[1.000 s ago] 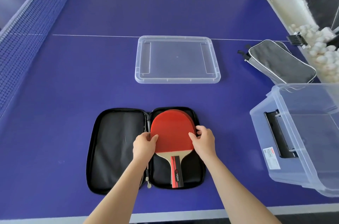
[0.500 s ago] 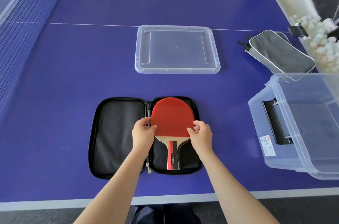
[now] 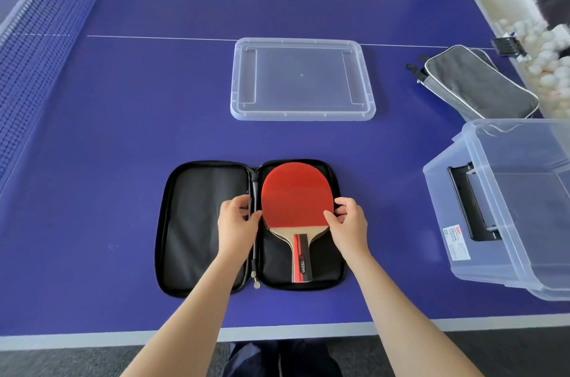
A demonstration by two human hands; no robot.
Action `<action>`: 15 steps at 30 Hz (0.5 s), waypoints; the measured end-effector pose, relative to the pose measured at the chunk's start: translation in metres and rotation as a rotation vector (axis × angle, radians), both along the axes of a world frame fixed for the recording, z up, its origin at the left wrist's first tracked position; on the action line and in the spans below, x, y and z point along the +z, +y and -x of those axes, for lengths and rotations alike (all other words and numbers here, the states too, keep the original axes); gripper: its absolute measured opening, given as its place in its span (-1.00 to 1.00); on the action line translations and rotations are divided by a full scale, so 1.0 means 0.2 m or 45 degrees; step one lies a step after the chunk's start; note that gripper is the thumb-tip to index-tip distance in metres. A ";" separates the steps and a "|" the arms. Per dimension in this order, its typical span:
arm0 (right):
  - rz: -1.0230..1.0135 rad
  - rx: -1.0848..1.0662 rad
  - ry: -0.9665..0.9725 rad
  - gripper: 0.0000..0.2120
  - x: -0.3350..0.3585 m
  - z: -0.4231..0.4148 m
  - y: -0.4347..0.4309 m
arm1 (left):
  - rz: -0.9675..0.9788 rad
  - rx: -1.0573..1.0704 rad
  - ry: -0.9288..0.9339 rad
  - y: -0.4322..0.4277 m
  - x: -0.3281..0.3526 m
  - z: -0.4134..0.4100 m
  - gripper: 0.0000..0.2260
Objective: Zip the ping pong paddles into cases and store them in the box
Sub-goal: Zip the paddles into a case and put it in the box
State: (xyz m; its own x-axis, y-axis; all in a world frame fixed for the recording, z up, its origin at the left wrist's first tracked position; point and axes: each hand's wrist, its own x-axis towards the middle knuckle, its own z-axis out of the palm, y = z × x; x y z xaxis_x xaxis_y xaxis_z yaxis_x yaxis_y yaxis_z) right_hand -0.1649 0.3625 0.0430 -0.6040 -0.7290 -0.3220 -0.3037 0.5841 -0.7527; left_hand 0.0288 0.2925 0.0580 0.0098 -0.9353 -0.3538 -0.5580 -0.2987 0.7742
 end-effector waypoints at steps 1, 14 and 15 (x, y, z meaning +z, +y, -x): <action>0.010 -0.010 0.003 -0.70 0.00 0.01 0.02 | 0.076 0.039 -0.069 0.00 0.00 -0.06 -0.63; 0.082 -0.172 -0.013 -0.74 0.06 0.00 0.19 | -0.102 0.404 -0.231 0.05 -0.04 -0.66 -0.65; 0.106 -0.159 -0.002 -0.76 0.08 -0.02 0.17 | -0.088 0.423 -0.138 0.06 0.00 -0.66 -0.66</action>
State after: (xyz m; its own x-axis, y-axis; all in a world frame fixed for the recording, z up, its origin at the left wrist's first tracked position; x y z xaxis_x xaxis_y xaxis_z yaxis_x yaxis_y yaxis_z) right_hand -0.1611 0.3967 0.0580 -0.6909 -0.6728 -0.2645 -0.2313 0.5524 -0.8009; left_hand 0.1613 0.3041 0.0574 0.3501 -0.8488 -0.3962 -0.4993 -0.5270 0.6878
